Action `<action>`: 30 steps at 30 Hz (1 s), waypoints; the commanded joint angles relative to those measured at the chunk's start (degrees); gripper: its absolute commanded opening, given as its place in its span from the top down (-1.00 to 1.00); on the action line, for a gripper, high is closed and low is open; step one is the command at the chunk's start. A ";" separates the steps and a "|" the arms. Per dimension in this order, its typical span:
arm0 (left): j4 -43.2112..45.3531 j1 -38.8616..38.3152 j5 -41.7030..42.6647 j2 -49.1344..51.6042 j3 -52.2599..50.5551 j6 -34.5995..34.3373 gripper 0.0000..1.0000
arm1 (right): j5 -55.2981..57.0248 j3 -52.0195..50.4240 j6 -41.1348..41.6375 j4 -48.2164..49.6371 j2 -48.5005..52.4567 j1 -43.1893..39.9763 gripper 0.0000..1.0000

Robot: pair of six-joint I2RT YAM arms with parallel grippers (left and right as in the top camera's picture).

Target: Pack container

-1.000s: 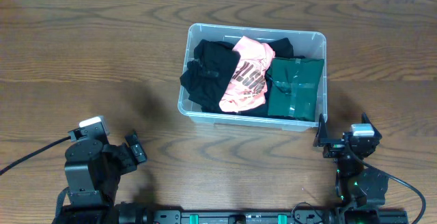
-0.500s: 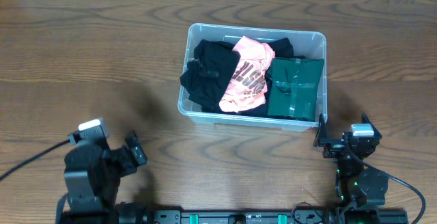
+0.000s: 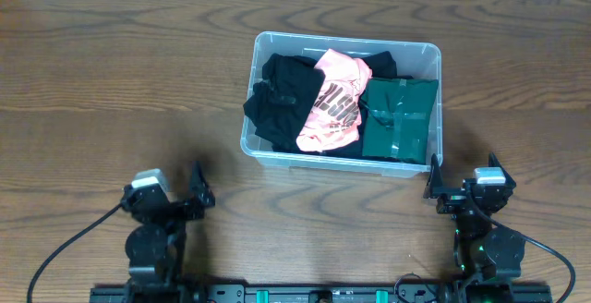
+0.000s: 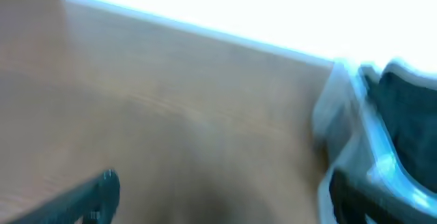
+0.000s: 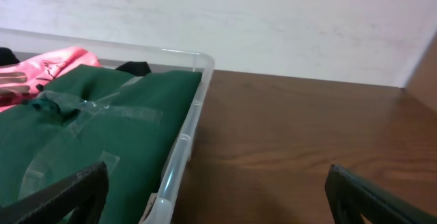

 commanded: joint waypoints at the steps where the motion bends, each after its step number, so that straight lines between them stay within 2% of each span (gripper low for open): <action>1: 9.88 -0.13 0.31 -0.74 -5.81 0.44 -0.96 | -0.39 -0.20 -0.68 -0.13 -0.31 0.31 -0.99; 5: 7.63 -0.31 1.14 -0.72 -6.40 0.37 -0.96 | -0.39 -0.20 -0.68 -0.13 -0.31 0.31 -0.98; 30: 7.63 -0.31 1.16 -0.55 -6.40 0.39 -0.96 | -0.42 -0.20 -0.68 -0.13 -0.31 0.31 -0.98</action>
